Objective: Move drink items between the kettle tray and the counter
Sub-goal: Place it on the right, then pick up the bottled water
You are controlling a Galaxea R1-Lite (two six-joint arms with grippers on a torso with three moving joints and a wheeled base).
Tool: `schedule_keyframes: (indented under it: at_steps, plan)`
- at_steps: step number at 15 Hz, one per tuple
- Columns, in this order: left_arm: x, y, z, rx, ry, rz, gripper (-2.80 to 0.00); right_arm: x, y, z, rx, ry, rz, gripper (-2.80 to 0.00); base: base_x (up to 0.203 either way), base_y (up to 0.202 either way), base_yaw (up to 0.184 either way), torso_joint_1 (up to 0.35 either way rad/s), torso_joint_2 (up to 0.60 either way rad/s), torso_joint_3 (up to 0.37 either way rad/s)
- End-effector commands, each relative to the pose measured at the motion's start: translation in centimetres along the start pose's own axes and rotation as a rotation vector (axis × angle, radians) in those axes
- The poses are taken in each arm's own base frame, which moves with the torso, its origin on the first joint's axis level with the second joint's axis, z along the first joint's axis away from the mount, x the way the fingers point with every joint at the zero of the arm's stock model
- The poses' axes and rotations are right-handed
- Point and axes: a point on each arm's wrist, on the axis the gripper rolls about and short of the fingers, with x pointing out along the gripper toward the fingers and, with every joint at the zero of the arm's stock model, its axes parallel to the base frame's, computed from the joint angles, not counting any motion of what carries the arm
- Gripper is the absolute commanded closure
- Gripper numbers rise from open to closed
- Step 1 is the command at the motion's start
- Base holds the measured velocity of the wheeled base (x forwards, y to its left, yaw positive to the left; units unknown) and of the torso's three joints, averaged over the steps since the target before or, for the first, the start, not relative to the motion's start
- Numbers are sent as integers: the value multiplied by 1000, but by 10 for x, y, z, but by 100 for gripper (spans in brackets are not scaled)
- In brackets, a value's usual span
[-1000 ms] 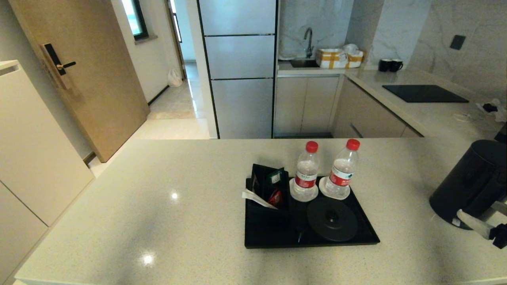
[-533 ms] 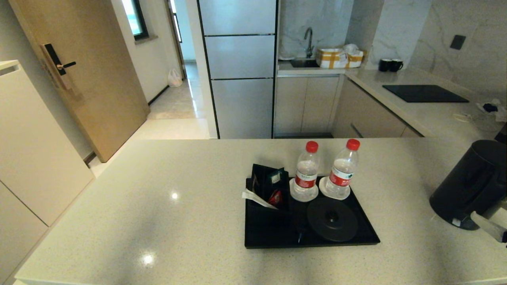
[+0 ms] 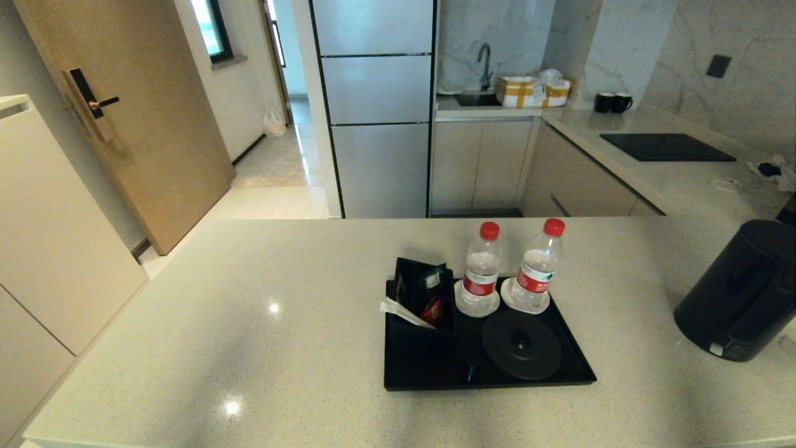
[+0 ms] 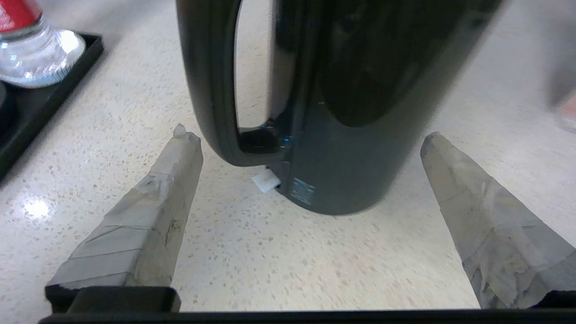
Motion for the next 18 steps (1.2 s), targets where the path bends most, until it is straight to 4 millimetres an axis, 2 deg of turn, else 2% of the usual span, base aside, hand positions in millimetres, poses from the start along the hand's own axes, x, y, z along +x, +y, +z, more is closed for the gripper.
schedule_keyframes:
  at_steps: [1,7,11,14,16,18]
  plan:
    - [0,0,0,0,0,0,0,-9,4,12,-25,-16,-17,-280,0,0,0,0,0,0]
    - [0,0,0,0,0,0,0,-45,37,51,-54,-59,-60,-280,0,0,0,0,0,0]
    - [0,0,0,0,0,0,0,-67,66,95,-86,-149,-78,-280,0,0,0,0,0,0]
    - [0,0,0,0,0,1,0,-79,87,122,-97,-186,-51,-280,0,0,0,0,0,0]
    - [0,0,0,0,0,1,0,-85,99,136,-22,-165,-23,-280,0,0,0,0,0,0]
    - [0,0,0,0,0,1,0,-88,107,153,166,-87,27,-280,0,0,0,0,0,0]
